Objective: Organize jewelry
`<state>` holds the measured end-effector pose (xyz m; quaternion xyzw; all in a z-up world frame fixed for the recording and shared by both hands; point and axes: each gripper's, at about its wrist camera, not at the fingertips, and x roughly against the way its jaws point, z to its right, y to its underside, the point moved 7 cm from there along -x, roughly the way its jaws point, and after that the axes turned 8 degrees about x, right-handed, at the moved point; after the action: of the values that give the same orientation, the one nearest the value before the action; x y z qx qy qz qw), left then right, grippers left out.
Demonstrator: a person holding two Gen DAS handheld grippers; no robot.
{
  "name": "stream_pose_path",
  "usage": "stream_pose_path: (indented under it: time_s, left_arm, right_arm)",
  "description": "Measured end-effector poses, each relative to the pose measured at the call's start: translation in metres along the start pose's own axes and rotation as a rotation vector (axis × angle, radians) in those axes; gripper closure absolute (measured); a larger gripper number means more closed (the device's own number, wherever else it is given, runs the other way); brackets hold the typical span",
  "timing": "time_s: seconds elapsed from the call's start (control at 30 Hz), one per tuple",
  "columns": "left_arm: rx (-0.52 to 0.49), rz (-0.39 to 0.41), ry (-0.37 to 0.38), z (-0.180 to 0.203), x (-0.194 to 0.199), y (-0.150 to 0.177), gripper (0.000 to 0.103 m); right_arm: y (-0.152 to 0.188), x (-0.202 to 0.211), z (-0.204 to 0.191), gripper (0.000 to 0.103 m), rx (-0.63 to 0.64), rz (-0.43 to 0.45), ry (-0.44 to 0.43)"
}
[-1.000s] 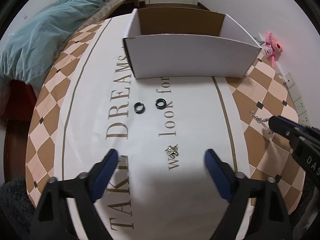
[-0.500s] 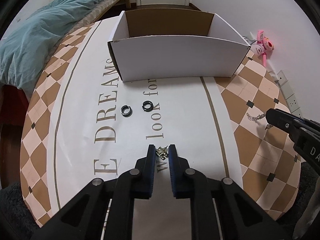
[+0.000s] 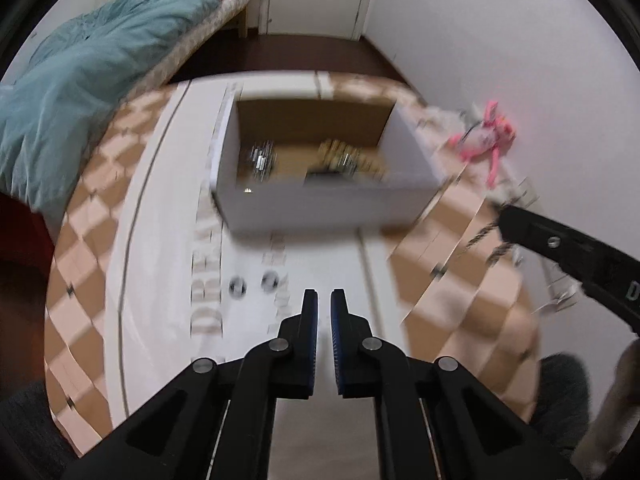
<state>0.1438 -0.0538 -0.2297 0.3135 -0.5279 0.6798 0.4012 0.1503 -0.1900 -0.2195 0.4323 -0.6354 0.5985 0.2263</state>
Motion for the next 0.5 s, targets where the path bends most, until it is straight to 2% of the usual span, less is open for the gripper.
stream_pose_path:
  time_s: [0.27,0.37,0.5]
  left_arm:
    - [0.026,0.101,0.081,0.004,0.038,-0.085,0.099]
    - [0.047,0.121,0.084,-0.005,0.044,-0.101,0.099]
    - [0.069,0.119,0.078,-0.018,0.046,-0.106,0.099]
  right_arm:
    - [-0.085,0.014,-0.004,0.093,0.000,0.079,-0.073]
    - [-0.108,0.008,-0.005,0.093,0.004,0.079,-0.085]
    - [-0.120,0.001,-0.010,0.093,0.000,0.073,-0.119]
